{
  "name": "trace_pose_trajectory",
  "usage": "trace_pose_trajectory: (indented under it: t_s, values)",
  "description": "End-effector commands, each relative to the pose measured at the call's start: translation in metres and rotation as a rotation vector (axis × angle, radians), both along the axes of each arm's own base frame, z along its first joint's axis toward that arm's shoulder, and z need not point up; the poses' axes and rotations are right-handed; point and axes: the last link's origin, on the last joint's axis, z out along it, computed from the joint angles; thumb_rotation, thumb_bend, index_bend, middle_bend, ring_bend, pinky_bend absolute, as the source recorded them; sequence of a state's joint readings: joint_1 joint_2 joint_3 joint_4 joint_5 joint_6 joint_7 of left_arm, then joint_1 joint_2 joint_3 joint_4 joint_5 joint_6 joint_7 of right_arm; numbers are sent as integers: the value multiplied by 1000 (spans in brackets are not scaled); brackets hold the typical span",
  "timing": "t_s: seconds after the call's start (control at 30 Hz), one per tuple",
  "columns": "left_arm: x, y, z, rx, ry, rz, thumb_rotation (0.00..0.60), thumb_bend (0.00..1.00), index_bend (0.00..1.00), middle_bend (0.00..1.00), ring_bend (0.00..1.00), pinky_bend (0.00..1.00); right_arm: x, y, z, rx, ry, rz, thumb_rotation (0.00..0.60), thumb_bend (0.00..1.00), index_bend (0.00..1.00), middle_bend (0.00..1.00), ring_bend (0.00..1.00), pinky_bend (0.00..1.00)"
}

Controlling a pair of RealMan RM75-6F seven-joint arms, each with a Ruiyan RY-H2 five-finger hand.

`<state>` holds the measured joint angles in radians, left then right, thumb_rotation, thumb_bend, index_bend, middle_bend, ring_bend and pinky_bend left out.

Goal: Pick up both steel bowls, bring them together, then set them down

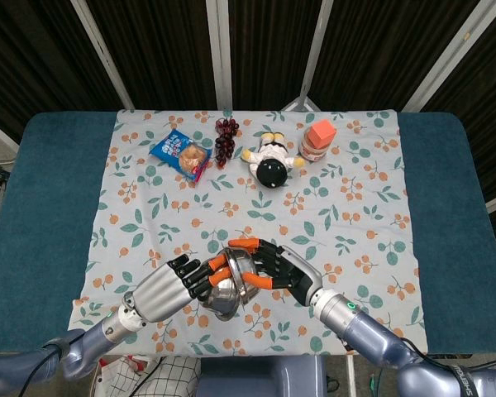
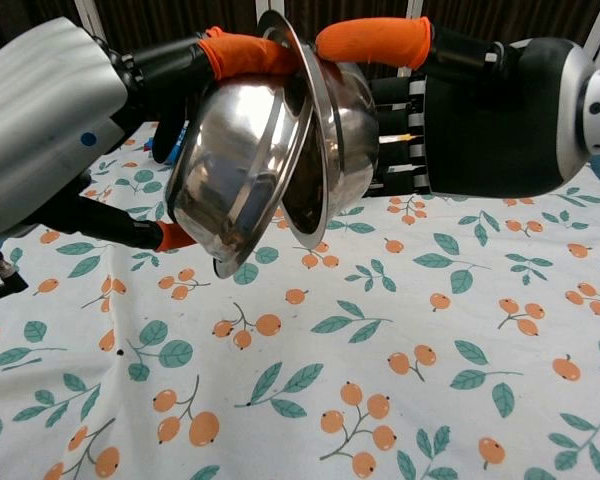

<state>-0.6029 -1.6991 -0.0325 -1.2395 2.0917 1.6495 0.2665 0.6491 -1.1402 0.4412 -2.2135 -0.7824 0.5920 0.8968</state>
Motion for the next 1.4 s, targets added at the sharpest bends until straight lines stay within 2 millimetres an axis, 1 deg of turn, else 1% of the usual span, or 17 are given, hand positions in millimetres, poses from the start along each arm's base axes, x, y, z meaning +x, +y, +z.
trace_pose_trajectory:
  t_s: [0.03,0.2,0.33,0.4,0.5,0.6,0.67,0.77,0.8,0.9,1.0,1.1,1.17,1.23,1.3,1.37,1.4]
  values:
    - [-1,-1,2,4,2,-1,600,636,556,696,631,789,-3,-4,4,-15,0,-14,600,363,840,776,846,1000]
    - [-13,-5,12,2,10,4,600,636,560,698,632,789,-17,-21,11,-71,22,-55,600,363,834,776,846,1000]
    - [-26,-9,24,2,1,31,600,636,560,697,632,789,-34,-41,15,-167,99,-47,600,363,829,776,846,1000]
    - [-31,-10,28,-8,-6,50,600,636,560,697,632,789,-40,-48,13,-207,142,-24,600,364,829,776,846,1000]
    - [-40,-11,32,-39,2,92,600,635,558,696,632,789,-49,-55,6,-262,267,100,600,363,829,776,844,1000]
    - [-51,-12,34,-104,45,168,600,633,558,696,632,791,-60,-59,-2,-377,429,261,600,364,826,776,841,1000]
    - [-56,-12,36,-142,98,233,600,632,559,696,632,792,-68,-63,-7,-502,548,366,600,364,822,776,838,1000]
    - [-56,-11,41,-157,137,301,600,632,558,695,632,792,-80,-66,-17,-688,751,522,600,364,820,776,828,1000]
    - [-57,-10,42,-159,150,320,600,631,558,695,632,793,-83,-66,-21,-723,799,560,600,364,817,776,825,1000]
    - [-59,-4,40,-182,197,385,600,627,559,693,632,796,-91,-64,-33,-763,886,647,600,364,812,773,820,1000]
    - [-62,3,31,-204,262,446,600,626,556,686,631,797,-98,-62,-42,-809,956,745,600,363,802,767,813,1000]
    - [-62,10,18,-211,325,477,600,622,545,679,629,792,-103,-57,-53,-860,1002,828,600,363,772,717,776,996]
    - [-60,15,10,-215,347,487,600,580,488,661,614,769,-107,-56,-59,-879,1038,870,600,364,724,648,725,971]
    - [-57,20,-2,-209,381,485,600,515,421,635,591,737,-111,-53,-68,-882,1067,908,600,363,649,551,651,912]
    - [-54,22,-8,-194,401,482,600,468,366,596,562,696,-112,-52,-71,-869,1062,910,600,363,579,471,584,862]
    - [-51,23,-15,-188,419,485,600,443,315,555,530,645,-113,-50,-74,-853,1062,918,600,363,481,394,518,821]
    - [-49,24,-18,-189,426,486,600,435,278,534,518,619,-113,-50,-75,-840,1061,917,600,363,403,346,479,801]
